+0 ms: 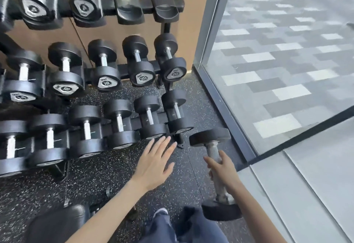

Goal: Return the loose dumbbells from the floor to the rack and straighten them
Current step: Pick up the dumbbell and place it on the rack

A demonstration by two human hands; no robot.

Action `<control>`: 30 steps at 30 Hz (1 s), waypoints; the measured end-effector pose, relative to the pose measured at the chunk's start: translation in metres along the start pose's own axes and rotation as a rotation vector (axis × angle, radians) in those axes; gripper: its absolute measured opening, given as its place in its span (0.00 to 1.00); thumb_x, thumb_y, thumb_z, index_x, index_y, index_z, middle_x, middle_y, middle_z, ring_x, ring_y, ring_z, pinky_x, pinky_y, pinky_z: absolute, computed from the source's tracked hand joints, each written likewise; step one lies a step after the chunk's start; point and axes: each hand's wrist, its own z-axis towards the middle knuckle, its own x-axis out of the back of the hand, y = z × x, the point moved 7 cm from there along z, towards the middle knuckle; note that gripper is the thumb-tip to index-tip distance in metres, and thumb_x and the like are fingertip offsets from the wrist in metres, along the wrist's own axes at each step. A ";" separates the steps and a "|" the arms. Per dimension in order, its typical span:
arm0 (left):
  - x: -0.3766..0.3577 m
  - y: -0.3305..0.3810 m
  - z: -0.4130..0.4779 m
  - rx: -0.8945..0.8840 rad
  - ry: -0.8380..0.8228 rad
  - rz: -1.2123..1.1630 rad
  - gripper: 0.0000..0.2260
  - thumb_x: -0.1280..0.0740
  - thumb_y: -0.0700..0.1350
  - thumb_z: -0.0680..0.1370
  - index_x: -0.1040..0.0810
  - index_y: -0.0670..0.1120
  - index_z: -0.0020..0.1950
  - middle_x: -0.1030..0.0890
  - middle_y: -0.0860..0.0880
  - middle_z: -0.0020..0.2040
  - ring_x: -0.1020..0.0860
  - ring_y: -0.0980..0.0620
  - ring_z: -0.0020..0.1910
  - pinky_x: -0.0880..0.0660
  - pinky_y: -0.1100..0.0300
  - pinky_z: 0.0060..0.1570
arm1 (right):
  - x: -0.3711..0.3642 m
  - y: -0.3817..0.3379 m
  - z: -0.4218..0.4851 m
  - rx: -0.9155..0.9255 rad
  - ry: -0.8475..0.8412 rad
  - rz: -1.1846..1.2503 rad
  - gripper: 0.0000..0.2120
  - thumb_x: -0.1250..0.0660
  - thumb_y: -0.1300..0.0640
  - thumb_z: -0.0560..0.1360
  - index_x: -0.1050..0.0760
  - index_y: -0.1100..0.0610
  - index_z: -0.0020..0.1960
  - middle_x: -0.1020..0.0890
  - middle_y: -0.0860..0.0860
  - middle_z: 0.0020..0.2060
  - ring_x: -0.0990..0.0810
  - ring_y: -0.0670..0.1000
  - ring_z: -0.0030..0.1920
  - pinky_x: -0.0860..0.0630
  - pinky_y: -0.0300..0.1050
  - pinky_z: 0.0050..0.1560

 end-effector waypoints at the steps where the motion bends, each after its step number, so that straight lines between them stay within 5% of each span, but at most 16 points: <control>1: -0.002 0.000 0.011 -0.007 -0.008 0.003 0.26 0.46 0.56 0.78 0.34 0.47 0.73 0.32 0.45 0.72 0.35 0.47 0.72 0.43 0.47 0.68 | 0.003 -0.001 0.009 -0.009 0.001 0.010 0.08 0.32 0.56 0.74 0.31 0.53 0.46 0.24 0.54 0.33 0.28 0.46 0.22 0.29 0.39 0.23; 9: -0.007 -0.001 0.122 0.039 0.020 0.023 0.26 0.46 0.56 0.78 0.34 0.46 0.73 0.31 0.45 0.71 0.34 0.47 0.71 0.43 0.48 0.68 | 0.047 -0.020 0.120 -0.012 -0.085 -0.042 0.08 0.32 0.58 0.74 0.31 0.57 0.47 0.25 0.53 0.32 0.29 0.46 0.23 0.29 0.40 0.24; 18: 0.020 -0.006 0.254 0.217 0.113 0.052 0.26 0.46 0.55 0.78 0.35 0.45 0.74 0.32 0.44 0.72 0.35 0.46 0.71 0.43 0.47 0.69 | 0.119 -0.105 0.271 0.227 -0.196 -0.243 0.09 0.30 0.57 0.72 0.28 0.59 0.48 0.25 0.52 0.30 0.30 0.48 0.24 0.31 0.40 0.23; 30: 0.021 -0.070 0.390 0.354 0.137 0.046 0.26 0.46 0.55 0.78 0.35 0.45 0.74 0.32 0.44 0.72 0.36 0.47 0.72 0.44 0.48 0.70 | 0.134 -0.208 0.441 0.458 -0.293 -0.585 0.13 0.28 0.53 0.70 0.28 0.47 0.52 0.23 0.46 0.32 0.28 0.45 0.27 0.31 0.34 0.25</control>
